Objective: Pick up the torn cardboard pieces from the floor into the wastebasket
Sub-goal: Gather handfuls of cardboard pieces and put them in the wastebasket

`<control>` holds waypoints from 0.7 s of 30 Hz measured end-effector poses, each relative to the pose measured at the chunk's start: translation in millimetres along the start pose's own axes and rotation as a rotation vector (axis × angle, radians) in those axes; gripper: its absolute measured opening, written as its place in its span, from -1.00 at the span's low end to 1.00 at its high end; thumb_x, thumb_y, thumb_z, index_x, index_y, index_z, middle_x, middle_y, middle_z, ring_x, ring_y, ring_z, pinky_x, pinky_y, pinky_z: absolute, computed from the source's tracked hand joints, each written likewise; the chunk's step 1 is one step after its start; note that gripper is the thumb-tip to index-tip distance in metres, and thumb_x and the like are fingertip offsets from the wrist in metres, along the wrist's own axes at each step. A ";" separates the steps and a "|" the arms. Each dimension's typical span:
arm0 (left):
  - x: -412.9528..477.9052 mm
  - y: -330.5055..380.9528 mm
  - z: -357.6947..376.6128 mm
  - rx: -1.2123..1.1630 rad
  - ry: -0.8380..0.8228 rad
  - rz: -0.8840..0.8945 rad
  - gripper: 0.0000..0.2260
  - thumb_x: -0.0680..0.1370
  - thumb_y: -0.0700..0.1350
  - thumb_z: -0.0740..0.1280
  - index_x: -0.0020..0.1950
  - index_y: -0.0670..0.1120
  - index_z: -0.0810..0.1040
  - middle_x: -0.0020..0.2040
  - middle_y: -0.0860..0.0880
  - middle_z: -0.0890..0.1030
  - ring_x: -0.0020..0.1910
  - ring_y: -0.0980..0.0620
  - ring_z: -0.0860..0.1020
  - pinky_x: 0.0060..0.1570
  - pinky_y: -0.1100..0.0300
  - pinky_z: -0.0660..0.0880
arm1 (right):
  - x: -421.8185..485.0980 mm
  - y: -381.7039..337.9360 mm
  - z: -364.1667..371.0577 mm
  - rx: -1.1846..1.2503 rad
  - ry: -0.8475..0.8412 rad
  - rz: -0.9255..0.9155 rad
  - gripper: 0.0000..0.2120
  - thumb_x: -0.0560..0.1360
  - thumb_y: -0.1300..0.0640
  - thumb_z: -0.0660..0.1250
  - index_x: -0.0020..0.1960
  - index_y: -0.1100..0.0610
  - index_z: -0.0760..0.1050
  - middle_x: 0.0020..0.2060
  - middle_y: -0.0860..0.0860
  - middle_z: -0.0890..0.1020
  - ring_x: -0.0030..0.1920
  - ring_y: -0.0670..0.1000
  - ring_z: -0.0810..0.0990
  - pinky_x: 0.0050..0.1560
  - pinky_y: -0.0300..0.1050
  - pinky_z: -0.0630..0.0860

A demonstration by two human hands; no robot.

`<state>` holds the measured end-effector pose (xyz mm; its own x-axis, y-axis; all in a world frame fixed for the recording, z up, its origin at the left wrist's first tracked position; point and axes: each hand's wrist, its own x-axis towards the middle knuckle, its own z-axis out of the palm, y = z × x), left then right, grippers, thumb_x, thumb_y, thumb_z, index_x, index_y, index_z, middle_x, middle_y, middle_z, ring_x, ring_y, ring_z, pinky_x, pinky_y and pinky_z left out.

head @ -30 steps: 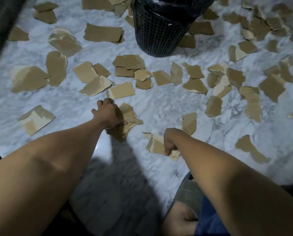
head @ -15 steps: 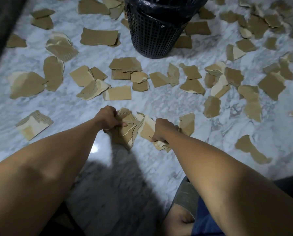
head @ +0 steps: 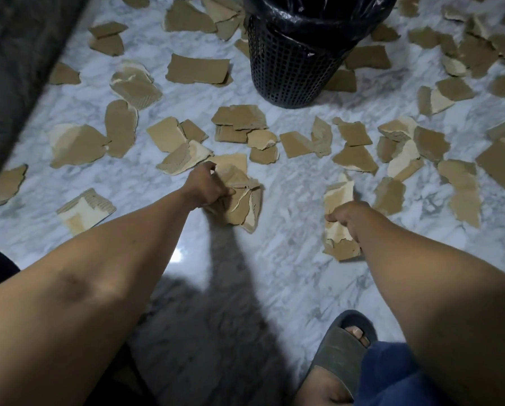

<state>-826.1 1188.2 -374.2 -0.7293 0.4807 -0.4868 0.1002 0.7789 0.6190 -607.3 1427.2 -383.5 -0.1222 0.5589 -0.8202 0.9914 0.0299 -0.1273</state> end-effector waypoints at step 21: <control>12.3 22.0 21.8 0.267 -0.155 -0.034 -0.31 0.31 -0.02 0.62 0.31 -0.15 0.38 0.16 -0.13 0.52 0.09 -0.15 0.55 -0.15 0.10 0.52 | -12.7 -29.5 33.5 0.017 0.212 -0.095 -0.37 0.32 0.04 0.63 0.26 0.24 0.45 0.10 0.16 0.63 0.09 0.20 0.61 -0.03 0.00 0.60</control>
<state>-818.2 1220.0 -380.0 -0.6252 0.4926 -0.6053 0.2666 0.8638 0.4275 -636.5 1391.5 -388.0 -0.2002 0.7162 -0.6685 0.9748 0.0773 -0.2092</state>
